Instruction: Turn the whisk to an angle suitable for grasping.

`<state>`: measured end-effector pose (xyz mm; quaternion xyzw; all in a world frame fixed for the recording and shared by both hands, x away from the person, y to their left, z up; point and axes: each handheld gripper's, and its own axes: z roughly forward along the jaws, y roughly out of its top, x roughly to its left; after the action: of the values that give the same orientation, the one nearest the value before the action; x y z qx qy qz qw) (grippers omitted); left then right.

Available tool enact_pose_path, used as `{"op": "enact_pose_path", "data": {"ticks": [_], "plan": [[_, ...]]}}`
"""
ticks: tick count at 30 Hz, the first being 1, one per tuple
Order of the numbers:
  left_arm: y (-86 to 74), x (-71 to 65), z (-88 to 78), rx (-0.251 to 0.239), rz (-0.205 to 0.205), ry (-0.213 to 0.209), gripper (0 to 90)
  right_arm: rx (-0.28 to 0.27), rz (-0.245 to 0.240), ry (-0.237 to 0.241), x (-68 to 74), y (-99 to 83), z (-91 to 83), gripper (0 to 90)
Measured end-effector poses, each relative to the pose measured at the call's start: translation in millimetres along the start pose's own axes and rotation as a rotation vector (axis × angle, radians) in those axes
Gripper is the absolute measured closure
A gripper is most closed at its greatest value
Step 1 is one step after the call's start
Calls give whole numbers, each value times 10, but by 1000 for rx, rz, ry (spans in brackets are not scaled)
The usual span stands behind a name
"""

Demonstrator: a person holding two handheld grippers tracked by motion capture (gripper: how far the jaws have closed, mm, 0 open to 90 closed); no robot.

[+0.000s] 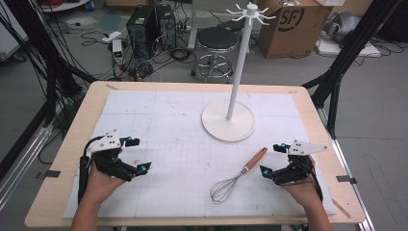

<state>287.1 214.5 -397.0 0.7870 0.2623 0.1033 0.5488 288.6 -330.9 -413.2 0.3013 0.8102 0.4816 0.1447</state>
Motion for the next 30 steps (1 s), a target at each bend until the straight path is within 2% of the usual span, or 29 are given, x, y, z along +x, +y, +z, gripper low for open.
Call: {"op": "enact_pose_path", "data": {"ticks": [10, 14, 16, 19, 20, 24, 27, 30], "plan": [[-28, -23, 39, 8, 6, -17, 17, 18, 0, -8, 13, -5, 0, 2], [-37, -15, 50, 7, 7, -25, 17, 48, -15, 0, 41, -6, 26, 4], [-36, -18, 51, 11, 7, -22, 17, 50, -39, 4, 51, 4, 38, 6], [-37, -21, 57, 11, 7, -27, 17, 58, -41, 17, 54, 17, 50, 10], [-37, -27, 65, 12, 4, -23, 17, 69, -56, 25, 47, 33, 58, 42], [-36, -28, 95, 22, 9, -26, 17, 91, -58, 24, 38, 62, 84, 42], [-36, -15, 95, 19, 8, -24, 17, 148, -100, 21, 31, 133, 140, 51], [-37, -12, 92, 21, 9, -23, 17, 181, -130, 27, 45, 199, 188, 55]]}}
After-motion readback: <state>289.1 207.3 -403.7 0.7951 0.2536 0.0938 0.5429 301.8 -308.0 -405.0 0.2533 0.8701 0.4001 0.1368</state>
